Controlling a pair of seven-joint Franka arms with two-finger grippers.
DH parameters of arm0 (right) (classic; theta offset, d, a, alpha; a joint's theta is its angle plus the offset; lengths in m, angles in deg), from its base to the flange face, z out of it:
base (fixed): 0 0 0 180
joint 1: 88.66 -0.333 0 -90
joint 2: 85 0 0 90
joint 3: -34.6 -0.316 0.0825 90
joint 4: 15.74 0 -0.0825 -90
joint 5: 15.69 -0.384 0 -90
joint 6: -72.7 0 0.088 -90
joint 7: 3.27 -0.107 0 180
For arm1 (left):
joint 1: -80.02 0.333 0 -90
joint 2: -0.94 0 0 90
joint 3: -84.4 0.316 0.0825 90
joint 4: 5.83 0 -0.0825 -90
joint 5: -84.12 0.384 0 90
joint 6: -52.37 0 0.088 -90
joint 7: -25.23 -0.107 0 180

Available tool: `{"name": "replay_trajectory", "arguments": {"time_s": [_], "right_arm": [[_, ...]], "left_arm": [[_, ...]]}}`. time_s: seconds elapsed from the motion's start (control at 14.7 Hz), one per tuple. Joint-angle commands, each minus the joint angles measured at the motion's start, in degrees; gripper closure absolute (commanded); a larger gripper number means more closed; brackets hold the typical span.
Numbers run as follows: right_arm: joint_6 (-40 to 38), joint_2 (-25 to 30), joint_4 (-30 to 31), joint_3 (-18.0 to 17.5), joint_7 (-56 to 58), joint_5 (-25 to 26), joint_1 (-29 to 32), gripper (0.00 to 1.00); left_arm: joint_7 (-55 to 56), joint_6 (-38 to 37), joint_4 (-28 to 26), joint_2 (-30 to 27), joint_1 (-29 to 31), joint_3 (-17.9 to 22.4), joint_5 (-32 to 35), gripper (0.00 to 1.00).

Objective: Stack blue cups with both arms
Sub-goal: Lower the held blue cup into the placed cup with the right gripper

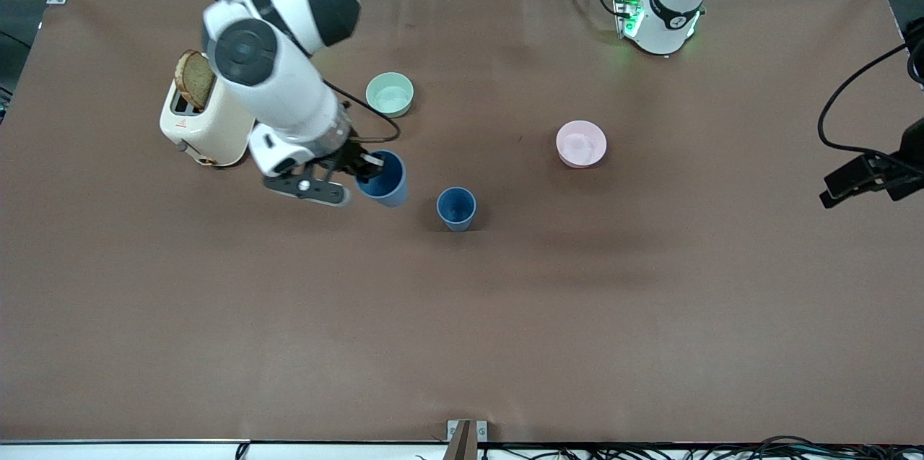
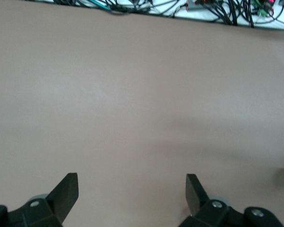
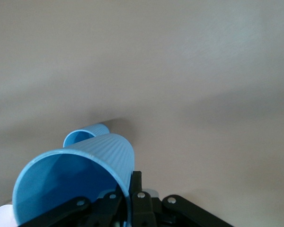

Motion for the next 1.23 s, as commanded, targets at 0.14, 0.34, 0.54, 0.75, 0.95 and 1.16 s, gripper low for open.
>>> {"name": "replay_trajectory", "arguments": {"time_s": [0.14, 0.34, 0.54, 0.75, 0.95, 1.16], "right_arm": [[12.82, 0.0, 9.45, 0.74, -3.04, -1.22, -4.15, 1.0], [14.42, -1.41, 9.37, 0.74, -3.31, -3.32, -5.29, 1.0], [17.31, -3.25, 9.38, 0.83, -4.27, -4.91, -6.6, 1.0], [19.87, -4.75, 9.46, 0.83, -4.98, -4.92, -7.4, 1.0], [21.1, -5.81, 9.37, 0.83, -4.98, -4.92, -7.84, 1.0], [21.8, -6.69, 9.29, 0.83, -4.98, -4.92, -7.84, 0.99]], "left_arm": [[0.06, 1.53, -7.7, -4.59, 0.22, -0.64, -0.78, 0.0], [-2.03, 3.38, -7.26, -4.15, 0.48, -0.64, -0.52, 0.0], [-1.61, 3.38, -7.26, -4.06, 0.39, -0.55, -0.78, 0.0], [-2.57, 1.98, -7.35, -4.32, 0.48, -0.55, -0.34, 0.0], [-2.75, 0.14, -7.35, -4.67, 0.57, -0.55, -0.26, 0.0], [-2.75, -0.57, -7.17, -4.41, 0.48, -0.63, 0.01, 0.0]]}}
